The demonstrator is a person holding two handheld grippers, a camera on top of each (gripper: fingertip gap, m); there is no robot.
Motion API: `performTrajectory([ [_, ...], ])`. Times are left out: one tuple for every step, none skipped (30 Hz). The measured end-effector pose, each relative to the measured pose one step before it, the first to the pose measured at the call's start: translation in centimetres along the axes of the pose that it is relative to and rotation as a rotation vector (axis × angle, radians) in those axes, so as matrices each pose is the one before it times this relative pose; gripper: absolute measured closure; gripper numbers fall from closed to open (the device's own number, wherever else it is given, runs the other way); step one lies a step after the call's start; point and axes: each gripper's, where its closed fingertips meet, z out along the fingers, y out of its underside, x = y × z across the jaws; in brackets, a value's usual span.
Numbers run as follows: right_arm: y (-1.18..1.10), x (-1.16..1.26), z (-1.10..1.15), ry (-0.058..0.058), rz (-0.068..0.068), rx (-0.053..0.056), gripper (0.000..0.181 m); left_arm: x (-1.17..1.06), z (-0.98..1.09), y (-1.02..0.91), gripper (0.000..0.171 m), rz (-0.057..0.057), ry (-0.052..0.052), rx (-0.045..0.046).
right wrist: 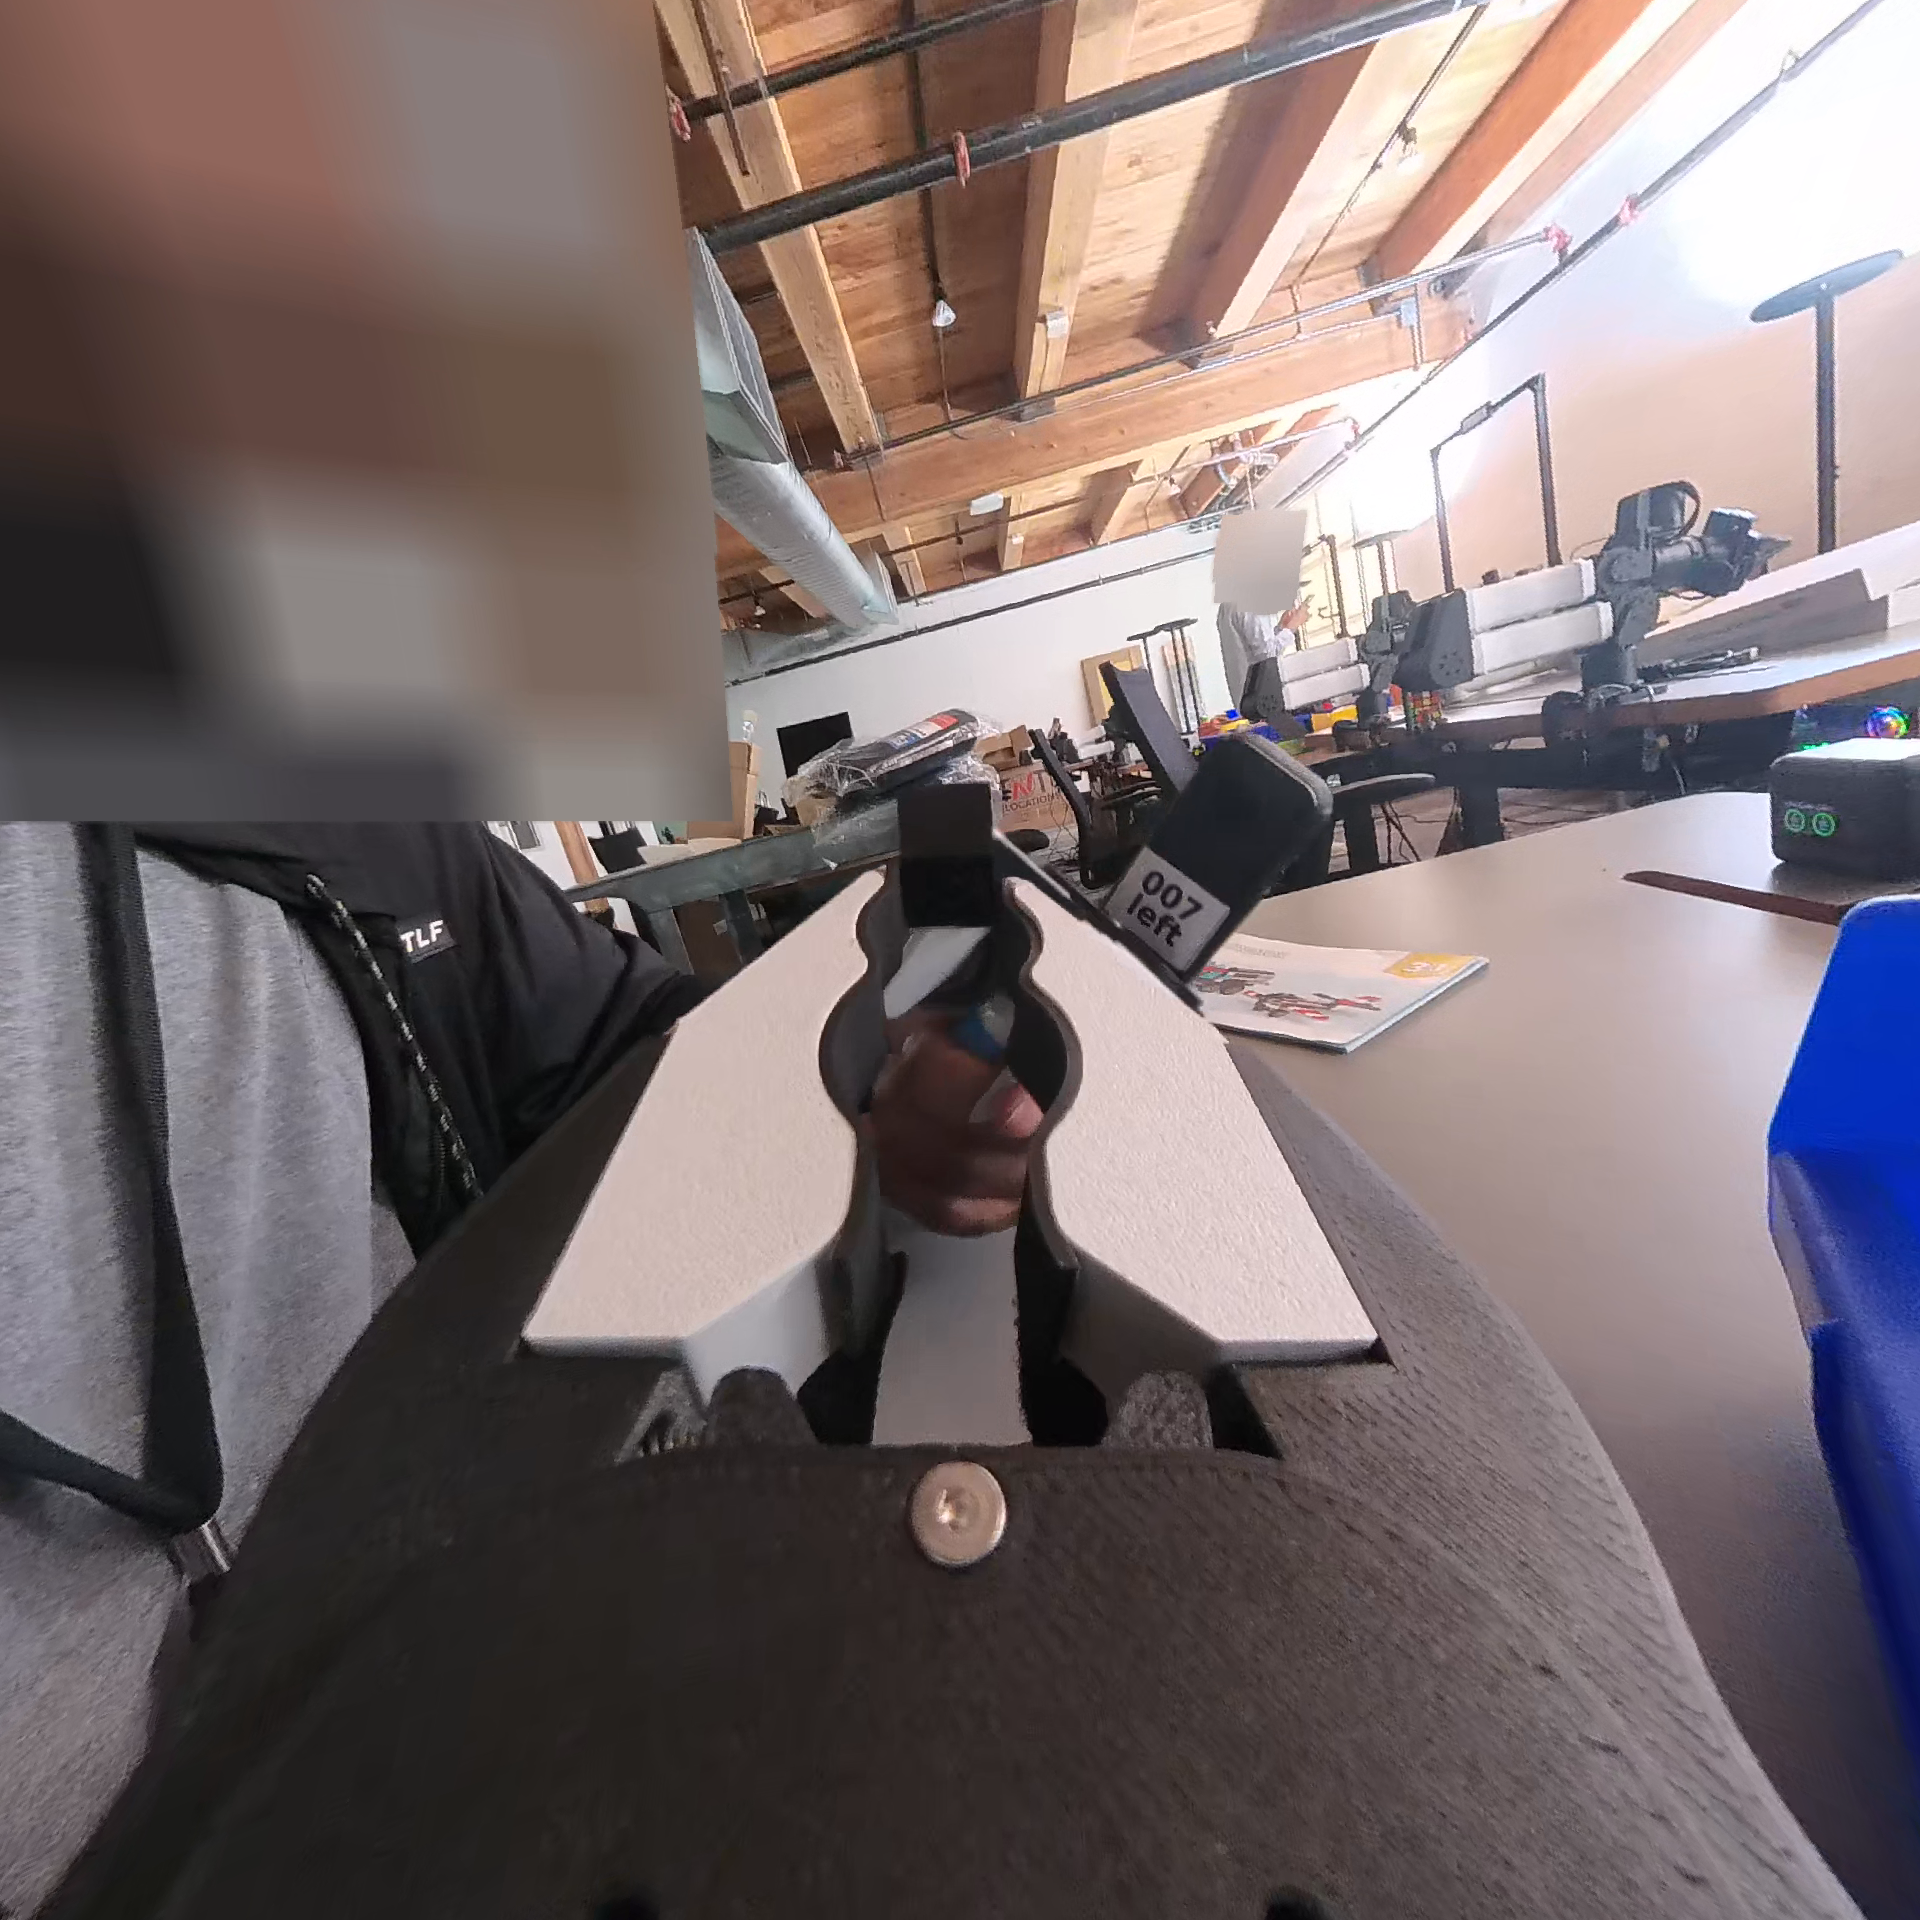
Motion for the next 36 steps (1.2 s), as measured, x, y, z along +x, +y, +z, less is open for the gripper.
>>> performTrajectory([
  [0.007,-0.026,0.013,-0.0029,0.0029,0.0039,0.163,-0.008,0.122,0.176,0.147,-0.0069,0.0069,-0.00292],
  [0.045,-0.003,0.026,-0.0011,0.0024,0.0007,0.163,0.010,0.114,0.136,0.149,-0.0067,0.0072,-0.00010],
  [0.085,0.003,0.028,0.0005,-0.0001,-0.0024,0.163,-0.009,0.105,0.093,0.151,-0.0052,0.0057,0.00186],
  [0.071,-0.006,0.021,-0.0004,-0.0015,-0.0017,0.163,0.033,0.097,0.100,0.153,-0.0039,0.0079,0.00073],
  [-0.016,-0.029,-0.010,-0.0011,-0.0005,0.0030,0.163,0.129,0.046,0.013,0.155,-0.0009,0.0117,0.00495],
  [-0.036,0.010,-0.015,0.0004,0.0003,0.0031,0.163,0.043,0.018,-0.047,0.157,-0.0011,0.0049,0.00647],
  [-0.042,0.008,0.008,0.0006,-0.0001,0.0014,0.163,-0.022,0.000,-0.011,0.157,0.0041,-0.0007,0.00355],
  [-0.012,0.022,0.003,0.0002,0.0004,0.0005,0.163,-0.025,-0.026,-0.014,0.157,0.0059,-0.0016,0.00224],
  [0.040,0.061,-0.008,0.0011,0.0013,0.0005,0.162,-0.031,-0.028,-0.019,0.158,0.0046,-0.0021,0.00184],
  [0.035,0.069,0.071,0.0025,0.0006,0.0002,0.162,-0.024,-0.049,-0.044,0.158,0.0062,-0.0028,0.00224],
  [0.024,0.055,0.037,0.0030,-0.0014,-0.0007,0.162,-0.017,-0.043,-0.048,0.158,0.0100,-0.0035,0.00185],
  [0.019,0.089,0.018,0.0049,-0.0019,-0.0015,0.162,-0.026,-0.058,-0.058,0.159,0.0158,-0.0063,0.00247],
  [0.038,0.102,0.011,0.0049,-0.0029,-0.0016,0.161,-0.035,-0.039,-0.074,0.159,0.0162,-0.0084,0.00274],
  [0.031,0.081,-0.035,0.0036,-0.0029,-0.0021,0.161,-0.039,-0.035,-0.025,0.160,0.0109,-0.0069,-0.00075],
  [0.019,0.076,0.004,0.0039,-0.0026,-0.0018,0.161,-0.043,-0.029,-0.029,0.160,0.0077,-0.0057,-0.00029],
  [0.023,0.077,0.009,0.0044,-0.0032,-0.0011,0.161,-0.044,-0.026,-0.035,0.160,0.0051,-0.0041,0.00208],
  [0.002,0.013,0.037,0.0020,-0.0045,-0.0012,0.161,-0.023,-0.009,0.012,0.161,0.0004,0.0000,0.00046],
  [0.010,0.013,0.043,0.0018,-0.0054,-0.0016,0.161,-0.009,-0.001,0.015,0.161,-0.0020,0.0017,0.00078],
  [0.013,0.024,0.016,0.0024,-0.0060,-0.0023,0.161,-0.024,-0.003,-0.001,0.161,0.0002,-0.0001,0.00134],
  [0.023,0.060,0.020,0.0038,-0.0055,-0.0025,0.161,-0.046,-0.011,-0.006,0.161,0.0020,-0.0027,0.00116],
  [0.038,0.084,-0.005,0.0032,-0.0048,-0.0025,0.161,-0.041,-0.021,-0.004,0.161,0.0012,-0.0025,0.00052],
  [0.041,0.101,-0.017,0.0036,-0.0059,-0.0030,0.161,-0.036,-0.014,-0.002,0.161,-0.0006,-0.0010,-0.00023],
  [0.014,0.111,0.031,0.0065,-0.0087,-0.0030,0.161,-0.046,-0.030,-0.017,0.161,-0.0008,-0.0014,0.00149],
  [0.014,0.116,0.050,0.0101,-0.0133,-0.0029,0.161,-0.046,-0.037,-0.033,0.162,-0.0010,-0.0017,0.00222],
  [-0.027,0.097,0.043,0.0150,-0.0198,-0.0021,0.161,-0.060,-0.057,-0.072,0.162,-0.0030,-0.0018,0.00361],
  [0.001,0.073,0.062,0.0151,-0.0219,-0.0033,0.161,-0.048,-0.060,-0.066,0.162,-0.0029,-0.0009,0.00316],
  [0.002,0.048,0.029,0.0120,-0.0190,-0.0034,0.161,-0.023,-0.059,-0.054,0.162,-0.0008,-0.0007,0.00128],
  [0.007,0.059,0.042,0.0108,-0.0156,-0.0029,0.161,-0.041,-0.028,-0.035,0.162,0.0016,-0.0032,0.00089],
  [0.006,0.073,0.017,0.0103,-0.0150,-0.0030,0.161,-0.063,-0.024,-0.031,0.162,0.0037,-0.0059,0.00002],
  [0.049,0.109,0.028,0.0091,-0.0127,-0.0043,0.161,-0.068,-0.025,-0.028,0.163,0.0040,-0.0066,-0.00064],
  [0.077,0.115,-0.006,0.0089,-0.0102,-0.0056,0.161,-0.105,-0.049,-0.035,0.162,0.0035,-0.0080,0.00019],
  [0.121,0.043,0.034,0.0083,-0.0097,-0.0073,0.161,-0.124,-0.047,-0.022,0.162,0.0040,-0.0093,-0.00019],
  [0.105,0.153,-0.007,0.0100,-0.0122,-0.0089,0.161,-0.151,-0.055,-0.042,0.163,0.0044,-0.0110,-0.00033],
  [0.102,0.163,-0.016,0.0102,-0.0117,-0.0104,0.161,-0.157,-0.055,-0.038,0.162,0.0055,-0.0119,-0.00036],
  [0.102,0.130,-0.005,0.0087,-0.0097,-0.0109,0.161,-0.149,-0.065,-0.031,0.163,0.0063,-0.0119,-0.00117],
  [0.094,0.114,-0.017,0.0071,-0.0089,-0.0100,0.161,-0.136,-0.038,-0.010,0.163,0.0058,-0.0109,-0.00249],
])
